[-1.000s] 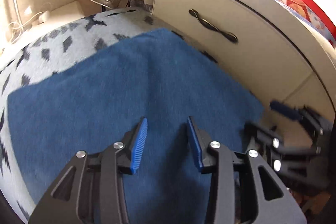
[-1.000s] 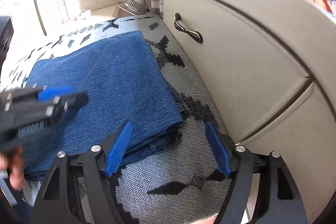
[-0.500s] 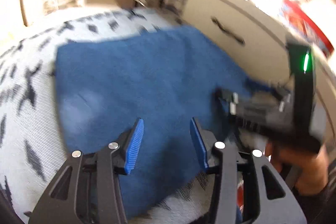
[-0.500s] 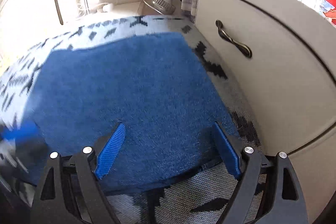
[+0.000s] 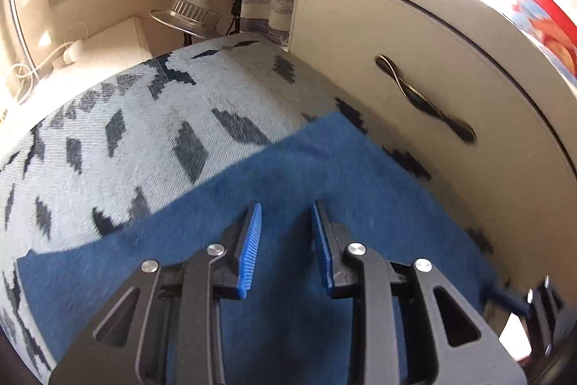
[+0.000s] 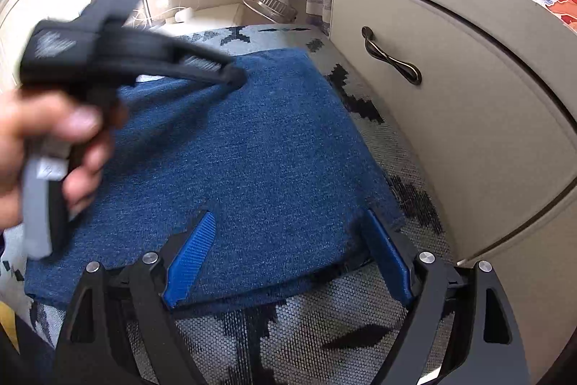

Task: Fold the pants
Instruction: 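Smooth the folded jeans square with both open tools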

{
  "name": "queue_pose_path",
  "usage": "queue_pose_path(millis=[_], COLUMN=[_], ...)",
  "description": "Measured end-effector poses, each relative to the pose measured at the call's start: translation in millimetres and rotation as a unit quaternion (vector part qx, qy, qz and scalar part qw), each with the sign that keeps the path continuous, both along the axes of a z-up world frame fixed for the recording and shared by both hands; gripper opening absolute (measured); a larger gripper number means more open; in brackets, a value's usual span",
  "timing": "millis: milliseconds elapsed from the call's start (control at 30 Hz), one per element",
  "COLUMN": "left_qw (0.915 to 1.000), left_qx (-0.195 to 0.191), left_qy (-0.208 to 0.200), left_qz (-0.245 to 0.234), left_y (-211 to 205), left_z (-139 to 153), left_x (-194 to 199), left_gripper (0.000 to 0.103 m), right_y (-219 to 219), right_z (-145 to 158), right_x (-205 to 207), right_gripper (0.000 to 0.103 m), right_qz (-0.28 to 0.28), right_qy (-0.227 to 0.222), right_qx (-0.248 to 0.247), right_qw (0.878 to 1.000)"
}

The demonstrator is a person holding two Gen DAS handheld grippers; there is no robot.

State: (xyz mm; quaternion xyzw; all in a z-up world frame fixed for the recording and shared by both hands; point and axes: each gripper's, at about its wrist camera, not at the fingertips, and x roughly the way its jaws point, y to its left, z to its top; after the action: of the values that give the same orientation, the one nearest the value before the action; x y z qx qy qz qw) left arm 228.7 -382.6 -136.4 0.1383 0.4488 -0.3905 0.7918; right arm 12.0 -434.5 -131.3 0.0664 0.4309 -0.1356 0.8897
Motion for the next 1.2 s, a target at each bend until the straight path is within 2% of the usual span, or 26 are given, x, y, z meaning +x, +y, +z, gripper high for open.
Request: queue_pose_path(millis=[133, 200, 300, 700, 800, 833, 1000, 1100, 1167, 1200], left_qw=[1.0, 0.9999, 0.9998, 0.9965, 0.9962, 0.9958, 0.9932, 0.9917, 0.9922, 0.993], left_qx=[-0.003, -0.005, -0.001, 0.015, 0.02, 0.026, 0.022, 0.002, -0.008, -0.01], left_qy=[0.0, -0.003, 0.006, 0.025, 0.018, 0.016, 0.032, 0.032, 0.024, 0.019], left_qz=[0.009, 0.011, 0.017, 0.079, 0.083, 0.086, 0.11, 0.125, 0.122, 0.116], left_y=[-3, -1, 7, 107, 129, 135, 172, 191, 198, 199], left_z=[0, -1, -1, -5, -1, 0, 6, 15, 24, 28], left_x=[6, 4, 1, -25, -44, -52, -94, -120, -138, -147], left_gripper=[0.032, 0.032, 0.032, 0.035, 0.047, 0.057, 0.061, 0.068, 0.08, 0.082], right_y=[-2, 0, -1, -6, -3, -2, 8, 16, 23, 26], right_z=[9, 13, 7, -2, -2, -2, 5, 15, 23, 27], right_x=[-4, -1, 5, -6, -12, -15, -34, -51, -60, -65], right_gripper=[0.081, 0.081, 0.08, 0.08, 0.08, 0.08, 0.081, 0.081, 0.081, 0.081], right_qz=[-0.004, -0.001, -0.001, -0.012, -0.015, -0.018, -0.026, -0.037, -0.041, -0.041], right_qy=[-0.016, -0.026, -0.01, 0.014, 0.018, 0.021, 0.025, 0.018, 0.013, 0.01], right_qx=[0.009, -0.002, -0.015, -0.018, -0.017, -0.02, -0.024, -0.027, -0.028, -0.028], right_qw=[1.0, 1.0, 1.0, 1.0, 1.0, 0.999, 0.999, 0.999, 0.999, 0.999])
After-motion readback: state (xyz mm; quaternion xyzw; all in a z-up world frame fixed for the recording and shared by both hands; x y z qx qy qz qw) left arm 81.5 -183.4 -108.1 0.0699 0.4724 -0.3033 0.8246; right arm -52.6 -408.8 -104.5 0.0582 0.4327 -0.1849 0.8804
